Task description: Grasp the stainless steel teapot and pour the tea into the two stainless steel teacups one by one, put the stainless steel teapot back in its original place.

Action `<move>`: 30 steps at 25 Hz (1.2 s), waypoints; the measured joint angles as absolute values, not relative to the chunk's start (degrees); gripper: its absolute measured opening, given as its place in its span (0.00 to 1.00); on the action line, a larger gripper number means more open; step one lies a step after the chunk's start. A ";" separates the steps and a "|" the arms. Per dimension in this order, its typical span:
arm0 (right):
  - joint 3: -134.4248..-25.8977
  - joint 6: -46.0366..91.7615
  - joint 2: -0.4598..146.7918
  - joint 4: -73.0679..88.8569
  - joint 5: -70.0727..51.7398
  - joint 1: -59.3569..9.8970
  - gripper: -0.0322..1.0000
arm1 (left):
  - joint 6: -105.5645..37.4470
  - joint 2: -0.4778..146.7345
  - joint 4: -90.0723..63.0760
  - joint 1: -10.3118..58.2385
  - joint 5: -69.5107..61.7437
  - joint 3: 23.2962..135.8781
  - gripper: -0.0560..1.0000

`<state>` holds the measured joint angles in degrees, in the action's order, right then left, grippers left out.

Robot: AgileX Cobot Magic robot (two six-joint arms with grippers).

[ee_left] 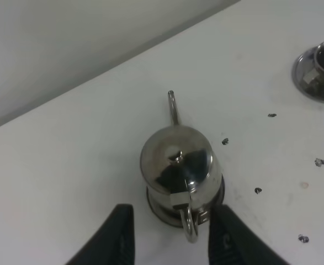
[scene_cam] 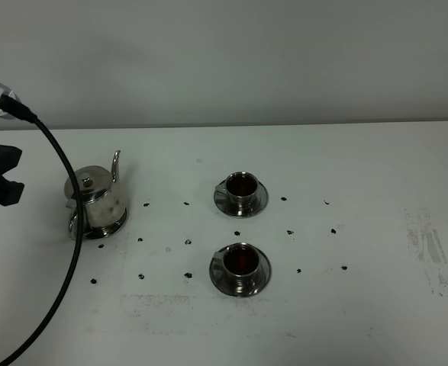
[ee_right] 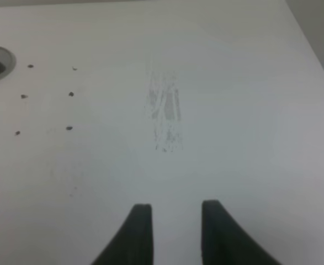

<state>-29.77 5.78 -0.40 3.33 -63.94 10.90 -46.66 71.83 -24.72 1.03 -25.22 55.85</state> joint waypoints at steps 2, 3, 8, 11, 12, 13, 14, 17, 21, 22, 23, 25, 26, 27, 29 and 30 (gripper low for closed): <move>-29.77 5.78 -0.40 3.33 -63.94 10.90 0.23 | -45.98 72.02 -23.12 1.03 -25.97 55.85 0.38; -29.77 5.78 -0.40 3.33 -63.94 10.90 0.23 | -44.49 72.07 -22.72 0.81 -26.99 55.85 0.38; -29.77 5.78 -0.40 3.33 -63.94 10.90 0.23 | -27.89 65.89 -20.39 -1.70 -44.68 55.61 0.38; -29.77 5.78 -0.40 3.33 -63.94 10.90 0.23 | -15.73 56.38 -14.29 -1.74 -56.29 54.47 0.38; -29.77 5.78 -0.40 3.33 -63.94 10.90 0.23 | -11.75 53.34 -12.58 -1.74 -59.24 53.83 0.38; -29.77 5.78 -0.40 3.33 -63.94 10.90 0.23 | -8.37 49.68 -10.85 -1.74 -61.67 53.13 0.38; -29.77 5.78 -0.40 3.33 -63.94 10.90 0.23 | -5.66 46.05 -9.42 -1.74 -63.31 51.95 0.38; -29.77 5.78 -0.40 3.33 -63.94 10.90 0.23 | -1.64 36.63 -7.74 -1.74 -65.79 46.63 0.38; -29.77 5.78 -0.40 3.33 -63.94 10.90 0.23 | -0.65 25.82 -7.06 -1.74 -62.83 37.49 0.38; -29.77 5.78 -0.40 3.33 -63.94 10.90 0.23 | -0.65 23.59 -6.71 -1.74 -61.53 35.14 0.38; -29.77 5.78 -0.40 3.33 -63.94 10.90 0.23 | -0.59 21.04 -6.46 -1.74 -60.40 33.20 0.38; -29.77 5.78 -0.40 3.33 -63.94 10.90 0.23 | -0.52 16.59 -6.02 -1.74 -59.03 28.92 0.38; -29.77 5.78 -0.40 3.33 -63.94 10.90 0.23 | -0.34 15.27 -5.53 -1.74 -59.72 27.84 0.38; -29.77 5.78 -0.40 3.33 -63.94 10.90 0.23 | -0.34 13.99 -5.11 -1.74 -60.13 27.46 0.38; -29.77 5.78 -0.40 3.33 -63.94 10.90 0.23 | -0.34 11.94 -3.60 -1.74 -60.73 27.28 0.38; -29.77 5.78 -0.40 3.33 -63.94 10.90 0.23 | -0.34 11.23 -2.87 -1.74 -60.84 27.28 0.38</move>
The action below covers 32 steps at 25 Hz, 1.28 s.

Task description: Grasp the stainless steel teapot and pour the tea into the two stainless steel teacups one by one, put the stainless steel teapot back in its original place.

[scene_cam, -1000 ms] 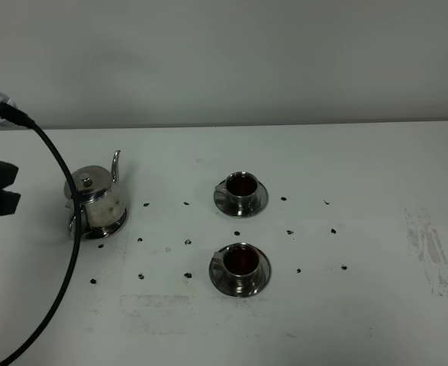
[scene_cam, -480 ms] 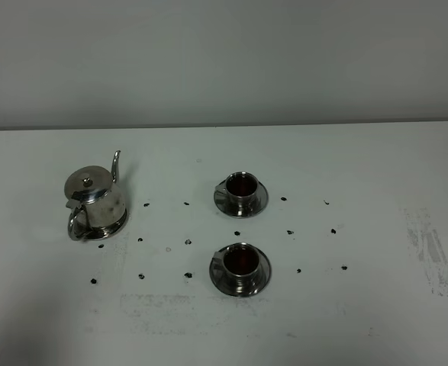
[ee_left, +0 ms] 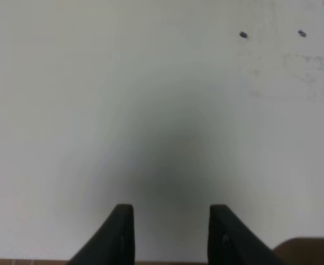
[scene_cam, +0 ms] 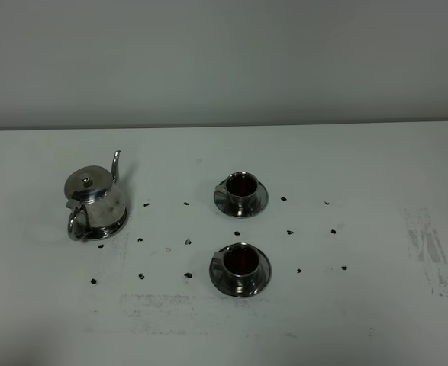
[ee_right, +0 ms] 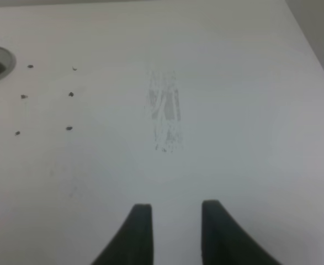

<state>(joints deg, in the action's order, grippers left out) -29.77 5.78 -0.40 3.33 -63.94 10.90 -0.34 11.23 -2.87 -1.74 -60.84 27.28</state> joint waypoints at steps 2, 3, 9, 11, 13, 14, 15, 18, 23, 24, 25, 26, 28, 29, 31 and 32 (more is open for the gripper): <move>-29.77 5.78 -0.40 3.33 -63.94 10.90 0.23 | -0.34 9.48 -1.37 -1.74 -61.03 27.28 0.38; -29.77 5.78 -0.40 3.33 -63.94 10.90 0.23 | -0.34 8.80 -0.94 -1.74 -61.25 27.28 0.38; -29.77 5.78 -0.40 3.33 -63.94 10.90 0.23 | -0.34 6.08 -0.38 -1.74 -61.51 27.22 0.38; -29.77 5.78 -0.40 3.33 -63.94 10.90 0.23 | -0.34 5.35 0.00 -1.74 -61.55 27.22 0.38; -29.77 5.78 -0.40 3.33 -63.94 10.90 0.23 | -0.34 4.05 0.00 -1.74 -61.50 27.22 0.38; -29.77 5.78 -0.40 3.33 -63.94 10.90 0.23 | -0.34 3.39 0.00 -1.74 -61.50 27.22 0.38; -29.77 5.78 -0.40 3.33 -63.94 10.90 0.23 | -0.34 2.55 0.00 -1.74 -61.50 27.22 0.38; -29.77 5.78 -0.40 3.33 -63.94 10.90 0.23 | -0.34 0.52 0.00 -1.74 -61.55 27.22 0.38; -29.77 5.78 -0.40 3.33 -63.94 10.90 0.23 | -0.34 -0.22 0.00 -1.74 -61.75 27.22 0.38; -29.77 5.78 -0.40 3.33 -63.94 10.90 0.23 | -0.34 -0.22 0.00 -1.74 -61.79 27.22 0.38; -29.77 5.78 -0.40 3.33 -63.94 10.90 0.23 | -0.34 -0.22 0.00 -1.74 -61.79 27.22 0.38; -29.77 5.78 -0.40 3.33 -63.94 10.90 0.23 | -0.34 -0.22 0.00 -1.74 -61.79 27.22 0.38; -29.77 5.78 -0.40 3.33 -63.94 10.90 0.23 | -0.34 -0.22 0.00 -1.74 -61.79 27.22 0.38; -29.77 5.78 -0.40 3.33 -63.94 10.84 0.23 | -0.34 -0.22 0.00 -1.74 -61.79 27.22 0.38; -29.77 5.78 -0.40 3.33 -63.94 9.80 0.23 | -0.34 -0.22 0.00 -1.74 -61.79 27.22 0.38; -29.77 5.78 -0.40 3.33 -63.94 8.66 0.23 | -0.34 -0.22 0.00 -1.74 -61.79 27.22 0.38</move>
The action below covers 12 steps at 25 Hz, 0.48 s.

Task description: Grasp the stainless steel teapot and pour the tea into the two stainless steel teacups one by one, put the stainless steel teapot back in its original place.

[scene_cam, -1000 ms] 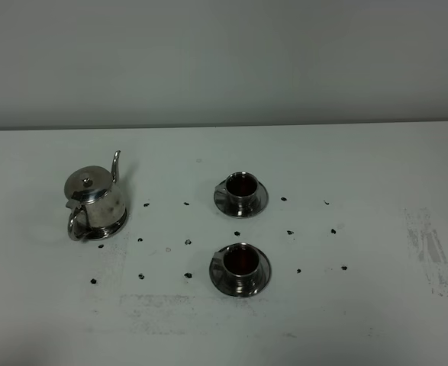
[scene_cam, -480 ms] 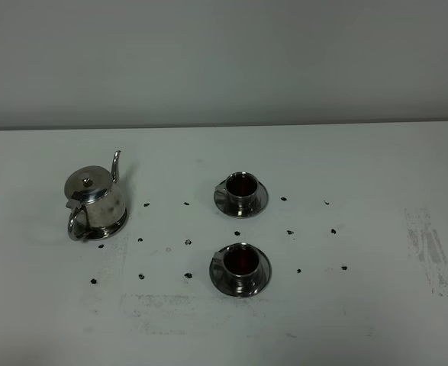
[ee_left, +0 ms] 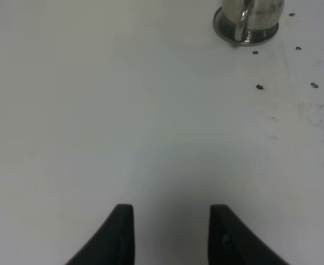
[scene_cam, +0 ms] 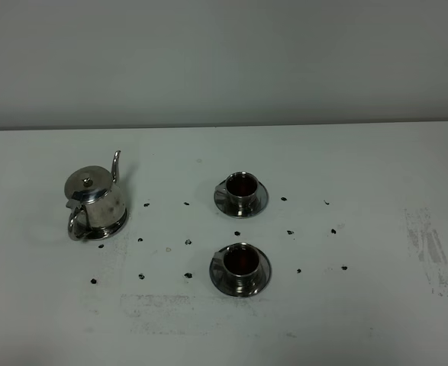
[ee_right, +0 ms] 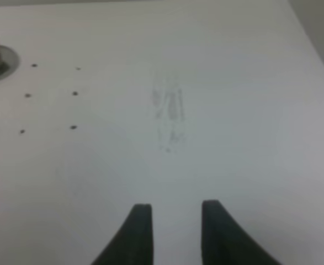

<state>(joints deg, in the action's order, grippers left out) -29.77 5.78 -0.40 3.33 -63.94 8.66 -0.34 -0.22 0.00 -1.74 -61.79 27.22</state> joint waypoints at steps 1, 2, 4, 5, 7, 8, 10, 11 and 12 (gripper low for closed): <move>-29.77 5.78 -0.40 3.33 -63.94 7.27 0.23 | -0.34 -0.22 0.00 -1.74 -61.79 27.22 0.38; -29.77 5.78 -0.40 3.33 -63.94 6.05 0.23 | -0.34 -0.22 0.00 -1.74 -61.79 27.22 0.38; -29.77 5.78 -0.40 3.46 -63.94 4.07 0.23 | -0.34 -0.22 0.00 -1.74 -61.79 27.22 0.38; -29.77 5.78 -0.40 3.46 -63.94 3.87 0.23 | -0.34 -0.22 0.00 -1.74 -61.79 27.22 0.38; -29.77 5.78 -0.40 3.53 -63.94 3.87 0.23 | -0.34 -0.22 0.00 -1.74 -61.79 27.22 0.38; -29.77 5.78 -0.40 3.59 -63.94 3.87 0.23 | -0.34 -0.22 0.00 -1.74 -61.79 27.22 0.38; -29.77 5.78 -0.40 3.73 -63.94 3.87 0.23 | -0.34 -0.22 0.00 -1.74 -61.79 27.22 0.38; -29.77 5.78 -0.40 3.77 -63.94 3.87 0.23 | -0.34 -0.22 0.00 -1.74 -61.79 27.22 0.38; -29.77 5.78 -0.40 3.77 -63.94 3.87 0.23 | -0.34 -0.22 0.00 -1.74 -61.79 27.22 0.38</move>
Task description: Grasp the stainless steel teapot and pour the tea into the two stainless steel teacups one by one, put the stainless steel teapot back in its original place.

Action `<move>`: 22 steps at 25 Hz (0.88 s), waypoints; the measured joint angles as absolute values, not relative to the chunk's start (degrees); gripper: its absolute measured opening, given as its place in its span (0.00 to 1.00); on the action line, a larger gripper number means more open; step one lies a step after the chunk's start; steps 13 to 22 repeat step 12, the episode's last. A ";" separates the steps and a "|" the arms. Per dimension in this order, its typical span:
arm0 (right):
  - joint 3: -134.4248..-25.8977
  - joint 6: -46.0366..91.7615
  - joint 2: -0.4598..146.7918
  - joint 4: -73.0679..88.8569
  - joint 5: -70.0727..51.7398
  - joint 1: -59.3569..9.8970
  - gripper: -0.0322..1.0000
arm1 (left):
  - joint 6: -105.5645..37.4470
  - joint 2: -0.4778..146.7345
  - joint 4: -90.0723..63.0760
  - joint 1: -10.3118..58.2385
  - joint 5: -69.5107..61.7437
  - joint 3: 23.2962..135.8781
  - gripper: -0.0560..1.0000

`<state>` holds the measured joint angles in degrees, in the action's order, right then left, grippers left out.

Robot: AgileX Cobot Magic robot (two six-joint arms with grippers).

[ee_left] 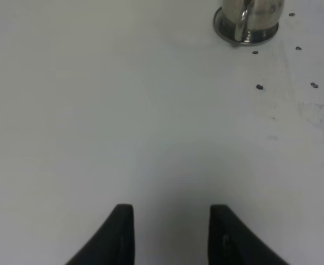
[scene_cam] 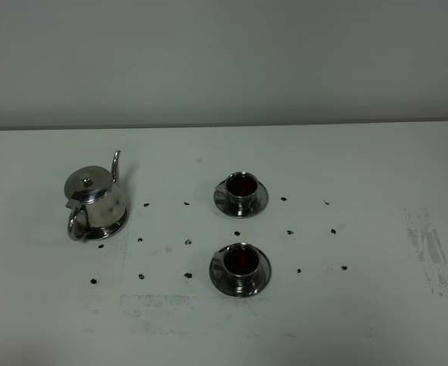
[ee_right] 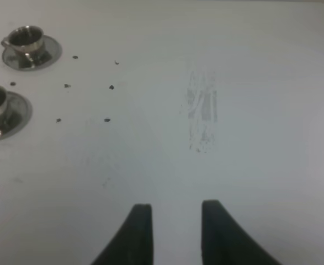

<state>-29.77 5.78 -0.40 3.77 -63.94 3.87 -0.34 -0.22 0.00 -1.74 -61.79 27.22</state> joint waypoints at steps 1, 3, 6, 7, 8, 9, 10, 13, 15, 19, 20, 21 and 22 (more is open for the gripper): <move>-29.77 5.78 -0.40 3.85 -63.94 3.87 0.23 | -0.34 -0.22 0.00 -1.74 -61.79 27.22 0.38; -29.77 5.78 -0.40 3.86 -63.94 3.87 0.23 | -0.34 -0.22 0.00 -1.74 -61.79 27.22 0.38; -29.77 5.78 -0.40 3.86 -63.94 3.87 0.23 | -0.34 -0.22 0.00 -1.74 -61.79 27.22 0.38; -29.77 5.78 -0.40 3.86 -63.94 3.87 0.23 | -0.34 -0.22 0.00 -1.74 -61.79 27.22 0.38; -29.77 5.78 -0.40 3.86 -63.94 3.87 0.23 | -0.34 -0.22 0.00 -1.74 -61.79 27.22 0.38; -29.77 5.78 -0.40 3.91 -63.94 3.87 0.23 | -0.34 -0.22 0.00 -1.74 -61.79 27.22 0.38; -29.77 5.78 -0.40 3.91 -63.94 3.87 0.23 | -0.34 -0.22 0.00 -1.74 -61.79 27.22 0.38; -29.77 5.78 -0.40 3.91 -63.94 3.87 0.23 | -0.34 -0.22 0.00 -1.74 -61.79 27.22 0.38; -29.77 5.78 -0.40 3.91 -63.94 3.87 0.23 | -0.34 -0.22 0.00 -1.74 -61.79 27.22 0.38; -29.77 5.78 -0.40 3.91 -63.94 3.87 0.23 | -0.34 -0.22 0.00 -1.74 -61.79 27.22 0.38; -29.77 5.78 -0.40 3.91 -63.94 3.87 0.23 | -0.34 -0.22 0.00 -1.74 -61.79 27.22 0.38; -29.77 5.78 -0.40 3.91 -63.94 3.87 0.23 | -0.34 -0.22 0.00 -1.74 -61.79 27.22 0.38; -29.77 5.78 -0.40 3.91 -63.94 3.87 0.23 | -0.34 -0.22 0.00 -1.74 -61.79 27.22 0.38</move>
